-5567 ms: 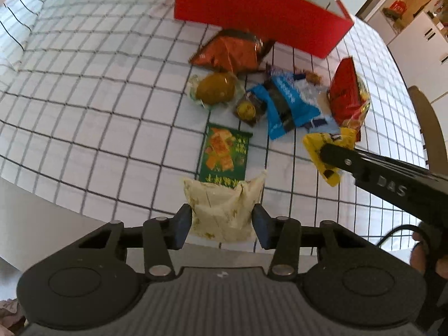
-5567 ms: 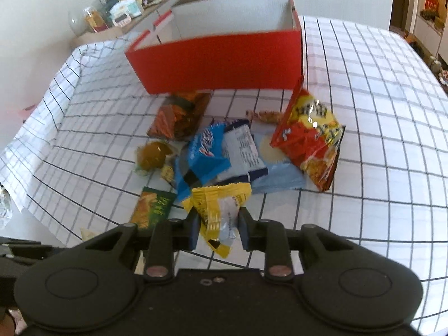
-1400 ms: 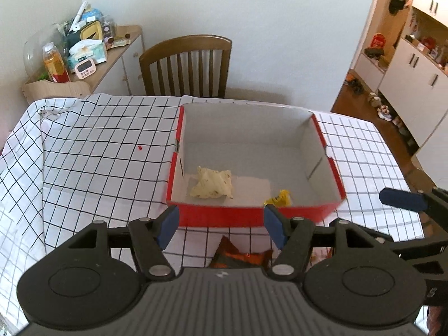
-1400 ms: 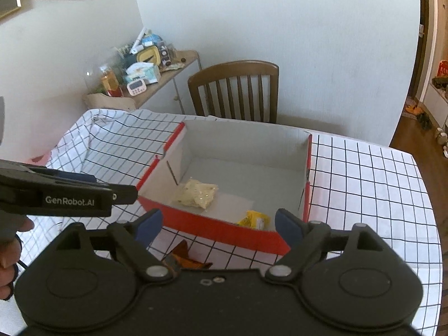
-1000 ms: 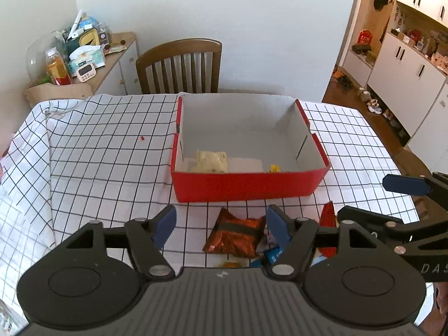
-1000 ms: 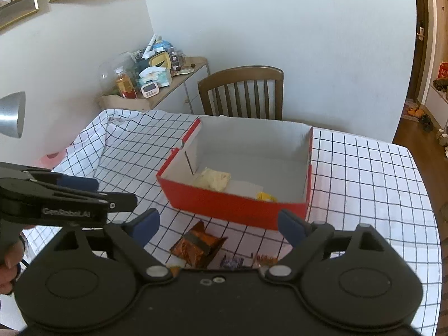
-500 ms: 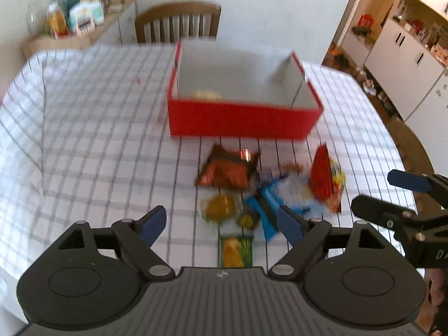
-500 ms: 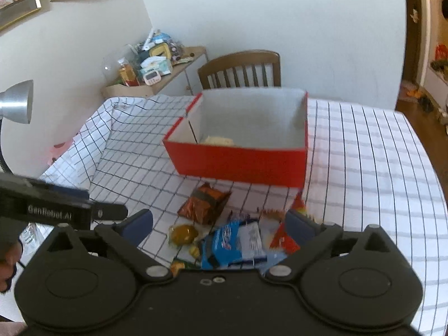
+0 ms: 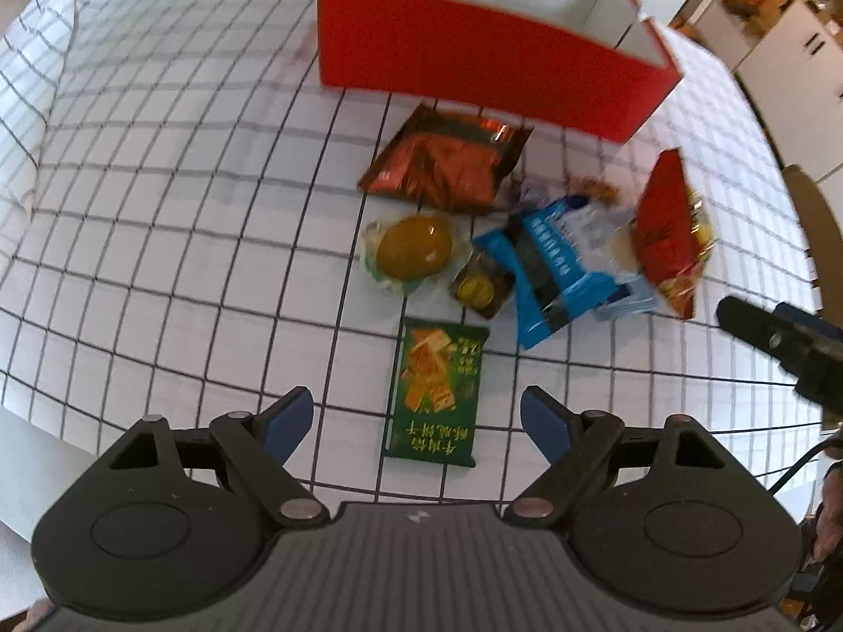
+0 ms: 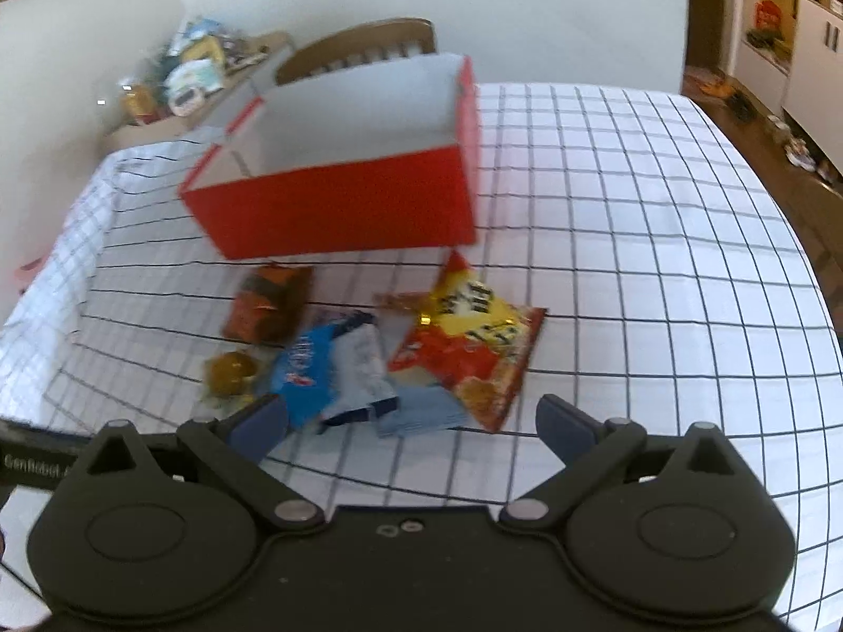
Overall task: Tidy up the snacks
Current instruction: 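Grasp the red Want Want bag with the right tool while the left grasps the green cracker pack, then lift and carry both snacks over the red box with both tools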
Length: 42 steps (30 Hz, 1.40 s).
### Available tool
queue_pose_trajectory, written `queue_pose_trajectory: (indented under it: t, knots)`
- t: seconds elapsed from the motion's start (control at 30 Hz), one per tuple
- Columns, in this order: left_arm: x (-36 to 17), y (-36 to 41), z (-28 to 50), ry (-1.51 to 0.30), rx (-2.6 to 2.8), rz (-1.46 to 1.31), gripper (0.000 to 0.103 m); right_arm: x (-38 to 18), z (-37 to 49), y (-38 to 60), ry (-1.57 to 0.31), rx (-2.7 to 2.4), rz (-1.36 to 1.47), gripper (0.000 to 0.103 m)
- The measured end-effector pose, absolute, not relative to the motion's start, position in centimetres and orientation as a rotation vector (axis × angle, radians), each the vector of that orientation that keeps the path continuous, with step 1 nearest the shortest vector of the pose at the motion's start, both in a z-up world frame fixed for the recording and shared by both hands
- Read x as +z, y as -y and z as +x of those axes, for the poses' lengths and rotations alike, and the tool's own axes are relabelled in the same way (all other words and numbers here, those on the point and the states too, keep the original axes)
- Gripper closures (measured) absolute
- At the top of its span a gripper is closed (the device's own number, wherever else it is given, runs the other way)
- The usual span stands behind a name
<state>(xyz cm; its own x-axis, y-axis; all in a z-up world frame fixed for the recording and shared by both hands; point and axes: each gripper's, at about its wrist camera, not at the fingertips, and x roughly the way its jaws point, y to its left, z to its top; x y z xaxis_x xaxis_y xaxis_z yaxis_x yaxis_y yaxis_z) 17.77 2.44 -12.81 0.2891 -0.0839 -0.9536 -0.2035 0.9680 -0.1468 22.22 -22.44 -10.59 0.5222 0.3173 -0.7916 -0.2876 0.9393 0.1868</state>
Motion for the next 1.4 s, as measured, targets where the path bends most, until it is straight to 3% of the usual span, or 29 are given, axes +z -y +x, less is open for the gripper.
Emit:
queue_pose_trajectory:
  t: [0.63, 0.73, 0.87, 0.93, 1.03, 1.1, 1.4]
  knots:
    - [-18.4, -0.8, 19.8, -1.37, 0.159, -0.306, 0.018, -13.8, 29.4, 20.7, -1.003, 0.272, 0.001, 0.003]
    - [-18.6, -0.5, 19.7, -1.356, 0.162, -0.285, 0.028, -14.3, 30.2, 20.3, -1.009, 0.243, -0.003, 0.004]
    - [-18.6, -0.1, 19.2, -1.334, 0.16, -0.267, 0.033, -15.0, 30.8, 19.7, -1.026, 0.239, -0.012, 0.007]
    - [-18.5, 0.5, 19.1, -1.32, 0.167, -0.253, 0.046, -15.3, 31.0, 19.5, -1.033, 0.239, -0.02, 0.009]
    - [-18.3, 0.9, 19.2, -1.31, 0.17, -0.242, 0.057, -15.7, 31.1, 19.1, -1.04, 0.227, -0.043, 0.018]
    - [-18.3, 1.0, 19.3, -1.306, 0.169, -0.246, 0.058, -15.9, 31.1, 19.0, -1.04, 0.213, -0.058, 0.027]
    - [-17.9, 0.4, 18.8, -1.292, 0.151, -0.273, 0.059, -15.5, 30.4, 20.6, -1.025, 0.21, -0.019, 0.042]
